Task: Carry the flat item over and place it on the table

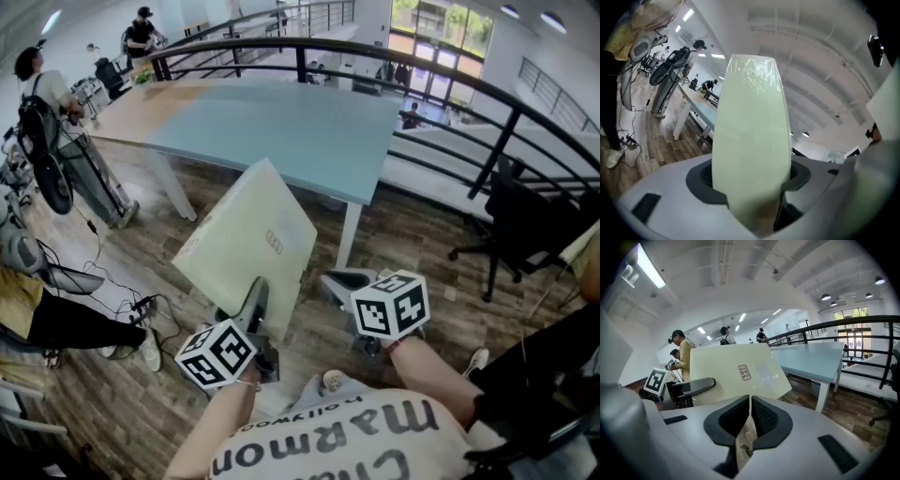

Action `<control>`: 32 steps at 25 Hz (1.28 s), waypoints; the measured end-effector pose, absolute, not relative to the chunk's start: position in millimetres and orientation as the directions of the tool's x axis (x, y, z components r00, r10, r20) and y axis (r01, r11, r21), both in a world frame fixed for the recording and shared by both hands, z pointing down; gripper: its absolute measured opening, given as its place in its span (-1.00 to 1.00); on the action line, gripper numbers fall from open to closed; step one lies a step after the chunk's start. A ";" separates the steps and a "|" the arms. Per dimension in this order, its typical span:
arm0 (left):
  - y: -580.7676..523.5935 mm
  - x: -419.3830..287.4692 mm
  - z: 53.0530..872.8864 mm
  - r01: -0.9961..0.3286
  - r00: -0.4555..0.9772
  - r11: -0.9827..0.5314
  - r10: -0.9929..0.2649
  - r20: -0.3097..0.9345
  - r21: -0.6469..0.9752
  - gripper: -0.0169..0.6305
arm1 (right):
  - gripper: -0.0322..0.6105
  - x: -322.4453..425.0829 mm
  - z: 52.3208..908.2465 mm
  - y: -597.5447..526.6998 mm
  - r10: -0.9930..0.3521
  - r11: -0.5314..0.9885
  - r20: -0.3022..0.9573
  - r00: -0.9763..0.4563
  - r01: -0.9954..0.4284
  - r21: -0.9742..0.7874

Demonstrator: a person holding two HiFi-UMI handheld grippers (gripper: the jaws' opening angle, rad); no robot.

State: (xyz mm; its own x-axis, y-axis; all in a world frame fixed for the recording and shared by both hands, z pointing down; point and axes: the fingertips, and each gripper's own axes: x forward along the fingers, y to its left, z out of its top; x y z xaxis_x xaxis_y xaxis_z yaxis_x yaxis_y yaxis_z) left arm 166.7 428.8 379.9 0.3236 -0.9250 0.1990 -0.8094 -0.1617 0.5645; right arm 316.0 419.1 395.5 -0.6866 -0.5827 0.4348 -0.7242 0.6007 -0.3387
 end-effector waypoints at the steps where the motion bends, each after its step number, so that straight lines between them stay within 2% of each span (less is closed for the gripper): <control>1: 431.2 165.2 379.0 -0.808 0.324 -0.164 -0.926 0.194 0.566 -0.08 | -0.76 314.6 395.9 421.4 -0.584 0.601 0.432 -0.687 -0.724 -0.339; 14: 421.1 152.2 385.3 -0.813 0.311 -0.151 -0.929 0.200 0.562 -0.08 | -0.76 304.3 402.2 407.6 -0.584 0.591 0.413 -0.699 -0.714 -0.375; 32: 222.0 135.6 379.8 -0.820 0.249 -0.107 -0.951 0.181 0.563 -0.08 | -0.76 292.9 390.4 197.3 -0.552 0.643 0.385 -0.740 -0.671 -0.368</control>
